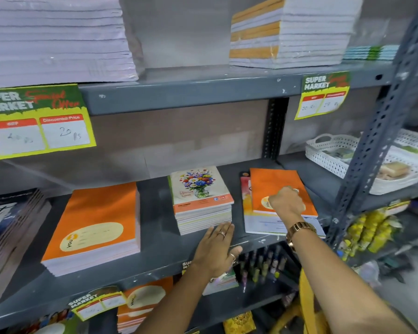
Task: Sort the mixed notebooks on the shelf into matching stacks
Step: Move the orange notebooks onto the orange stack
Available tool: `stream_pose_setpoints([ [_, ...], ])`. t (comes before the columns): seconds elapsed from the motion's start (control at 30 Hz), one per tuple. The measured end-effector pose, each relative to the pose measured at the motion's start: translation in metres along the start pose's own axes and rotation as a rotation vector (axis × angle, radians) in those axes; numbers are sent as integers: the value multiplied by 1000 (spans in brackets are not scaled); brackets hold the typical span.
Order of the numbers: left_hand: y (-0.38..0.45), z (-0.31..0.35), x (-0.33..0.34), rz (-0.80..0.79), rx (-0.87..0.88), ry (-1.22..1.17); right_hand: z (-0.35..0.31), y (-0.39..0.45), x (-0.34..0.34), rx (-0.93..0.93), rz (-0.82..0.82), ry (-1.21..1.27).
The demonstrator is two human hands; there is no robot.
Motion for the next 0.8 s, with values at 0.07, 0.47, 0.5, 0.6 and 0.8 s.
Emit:
stream_pose_setpoints([
  [0.07, 12, 8, -5, 7, -3, -24, 15, 6, -8, 18, -6, -19],
  [0.47, 89, 45, -7, -22, 21, -84, 66, 50, -23, 212, -105, -134],
  [0.5, 95, 46, -6, -22, 8, -101, 68, 54, -23, 220, -132, -118],
  [0.6, 106, 48, -4, -32, -40, -143, 65, 61, -23, 250, -170, -117],
  [0.8, 117, 51, -1, -79, -124, -202, 56, 76, -22, 203, 22, 134],
])
Point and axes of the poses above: each hand's wrist, its own y-axis towards the middle knuckle, its own x-axis out of the palm, z = x × y, the point moved 1 cm from there along y, towards the middle knuckle, and after that the axes turned 13 degrees about y, right-handed, at the moved point
